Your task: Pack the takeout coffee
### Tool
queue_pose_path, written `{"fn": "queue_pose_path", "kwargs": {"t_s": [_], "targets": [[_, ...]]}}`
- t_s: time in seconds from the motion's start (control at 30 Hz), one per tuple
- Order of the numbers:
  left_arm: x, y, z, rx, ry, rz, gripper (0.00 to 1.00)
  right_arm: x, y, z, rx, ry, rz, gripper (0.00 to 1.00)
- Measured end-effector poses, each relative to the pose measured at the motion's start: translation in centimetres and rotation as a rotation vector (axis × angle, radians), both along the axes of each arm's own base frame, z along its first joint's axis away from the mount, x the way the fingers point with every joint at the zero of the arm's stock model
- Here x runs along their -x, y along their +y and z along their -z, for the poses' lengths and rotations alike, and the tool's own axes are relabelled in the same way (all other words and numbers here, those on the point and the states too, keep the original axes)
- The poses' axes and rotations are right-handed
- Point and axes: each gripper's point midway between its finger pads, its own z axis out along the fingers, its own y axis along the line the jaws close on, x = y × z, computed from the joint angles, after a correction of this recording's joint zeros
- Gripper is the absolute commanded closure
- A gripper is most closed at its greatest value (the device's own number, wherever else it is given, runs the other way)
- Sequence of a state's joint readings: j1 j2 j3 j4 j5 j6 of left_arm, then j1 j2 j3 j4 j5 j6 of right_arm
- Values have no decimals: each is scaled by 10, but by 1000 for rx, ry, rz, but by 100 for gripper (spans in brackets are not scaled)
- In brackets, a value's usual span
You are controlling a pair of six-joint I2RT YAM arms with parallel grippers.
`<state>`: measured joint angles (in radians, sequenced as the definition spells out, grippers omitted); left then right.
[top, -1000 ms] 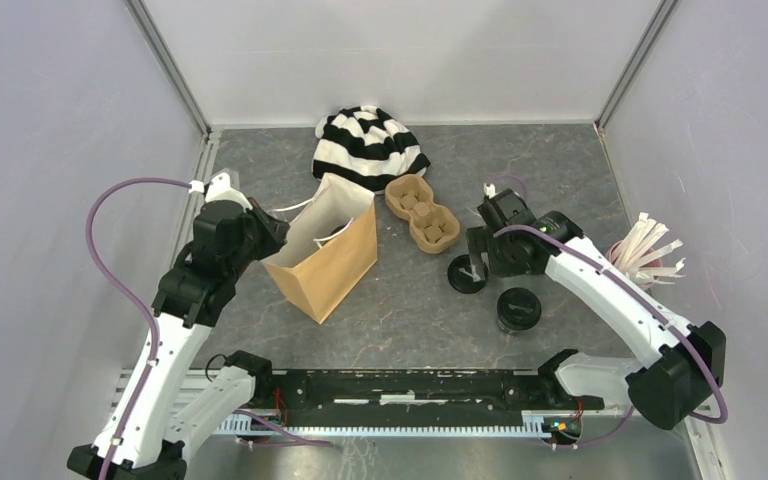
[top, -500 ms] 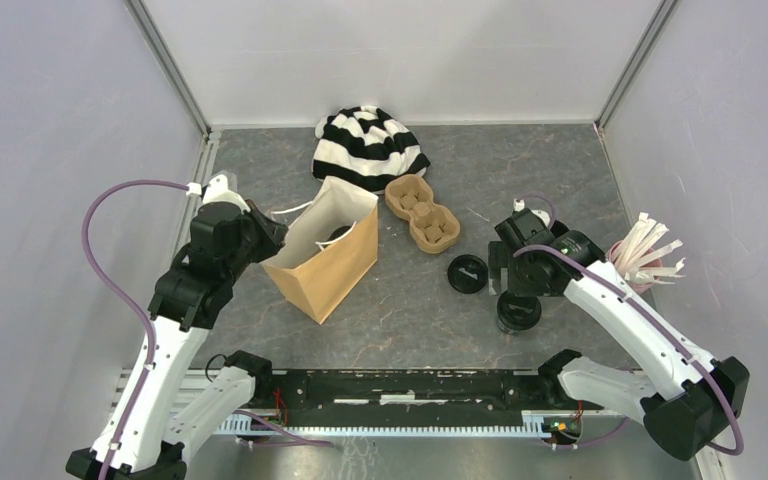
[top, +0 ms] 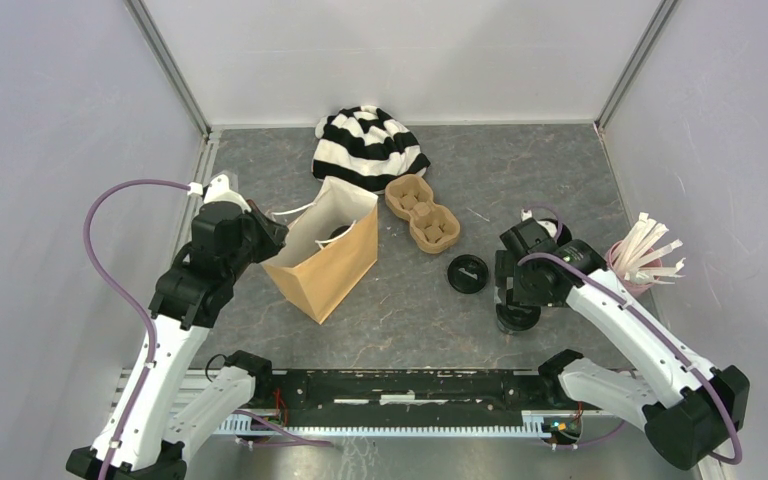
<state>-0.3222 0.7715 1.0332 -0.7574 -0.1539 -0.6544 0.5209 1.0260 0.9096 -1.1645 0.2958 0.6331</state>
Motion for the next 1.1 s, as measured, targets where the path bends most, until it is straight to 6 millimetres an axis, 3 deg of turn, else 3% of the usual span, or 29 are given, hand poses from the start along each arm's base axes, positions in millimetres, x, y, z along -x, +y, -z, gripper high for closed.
{"fn": "queue_pose_path", "kwargs": {"t_s": [0.27, 1.1], "targets": [[0, 0, 2, -3, 7, 0, 98, -1, 4, 4, -36, -15, 3, 11], [-4, -3, 9, -11, 40, 5, 98, -4, 7, -3, -41, -18, -12, 7]]}}
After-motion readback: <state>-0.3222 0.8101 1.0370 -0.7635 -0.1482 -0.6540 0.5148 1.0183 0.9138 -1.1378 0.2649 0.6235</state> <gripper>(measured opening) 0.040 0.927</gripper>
